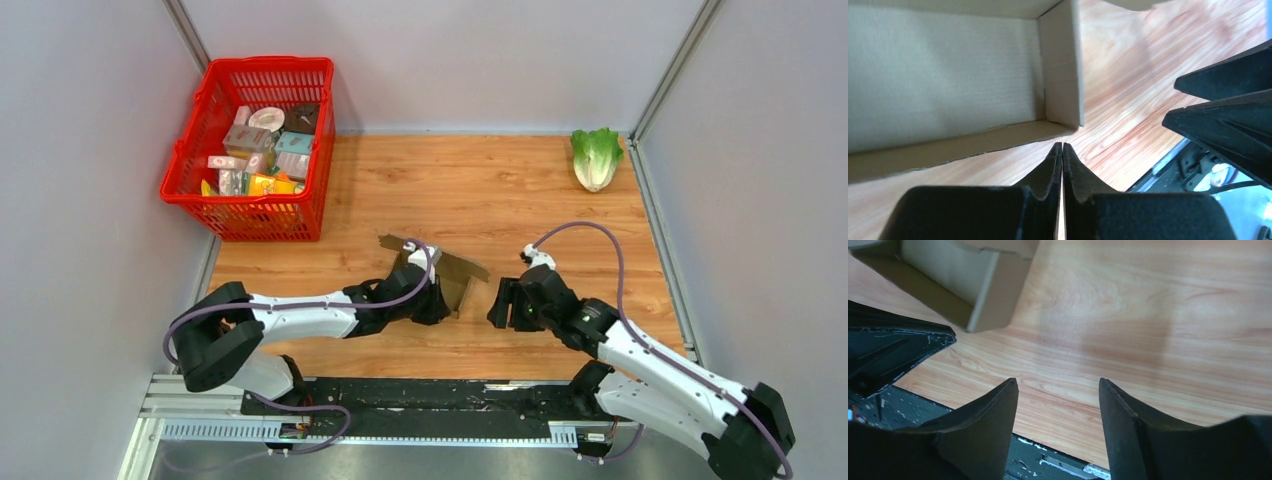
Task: Fold the paper box
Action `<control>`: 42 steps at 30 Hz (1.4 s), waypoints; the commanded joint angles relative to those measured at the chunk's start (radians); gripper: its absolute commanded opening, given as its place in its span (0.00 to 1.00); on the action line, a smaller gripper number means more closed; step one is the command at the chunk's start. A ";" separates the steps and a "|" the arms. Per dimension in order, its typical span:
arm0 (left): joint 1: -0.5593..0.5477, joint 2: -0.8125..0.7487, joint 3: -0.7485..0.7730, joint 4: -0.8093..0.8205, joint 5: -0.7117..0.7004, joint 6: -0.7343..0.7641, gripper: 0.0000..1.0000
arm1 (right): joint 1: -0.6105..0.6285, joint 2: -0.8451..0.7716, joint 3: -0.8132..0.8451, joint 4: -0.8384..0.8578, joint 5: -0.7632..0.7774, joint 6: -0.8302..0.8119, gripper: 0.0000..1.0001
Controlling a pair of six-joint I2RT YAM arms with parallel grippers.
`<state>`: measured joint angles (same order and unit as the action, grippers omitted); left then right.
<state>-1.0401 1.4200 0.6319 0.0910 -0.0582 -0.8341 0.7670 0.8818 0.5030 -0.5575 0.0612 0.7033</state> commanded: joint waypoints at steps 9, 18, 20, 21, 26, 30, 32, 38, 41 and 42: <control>0.002 -0.525 -0.235 -0.116 -0.130 0.165 0.34 | -0.015 -0.136 0.029 0.070 0.074 -0.165 0.72; 0.392 -0.981 -0.235 -0.517 -0.109 0.289 0.57 | -0.009 0.069 0.084 0.234 0.035 -0.265 0.66; 0.474 -0.945 -0.221 -0.476 -0.036 0.299 0.57 | -0.009 0.095 0.100 0.258 0.074 -0.261 0.67; 0.486 -0.884 -0.215 -0.452 -0.019 0.306 0.58 | -0.011 0.123 0.117 0.272 0.089 -0.263 0.68; 0.554 -0.591 -0.150 -0.311 0.008 0.285 0.74 | -0.034 0.232 0.207 0.304 0.154 -0.281 0.69; 0.580 -0.460 -0.127 -0.183 0.037 0.323 0.72 | -0.109 0.318 0.272 0.304 0.051 -0.298 0.65; 0.581 -0.413 -0.109 -0.119 0.053 0.384 0.72 | -0.139 0.364 0.305 0.318 -0.010 -0.326 0.64; 0.592 -0.359 -0.086 0.021 0.123 0.489 0.78 | -0.182 0.437 0.370 0.318 -0.047 -0.390 0.53; 0.632 -0.325 -0.067 0.064 0.185 0.489 0.78 | -0.204 0.442 0.371 0.330 -0.112 -0.415 0.50; 0.646 -0.316 -0.060 0.069 0.199 0.484 0.78 | -0.212 0.439 0.361 0.338 -0.141 -0.418 0.47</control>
<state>-0.4419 1.0710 0.5152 0.0364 0.0551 -0.3988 0.5804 1.3224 0.8326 -0.2760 0.0090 0.3408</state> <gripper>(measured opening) 0.780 0.503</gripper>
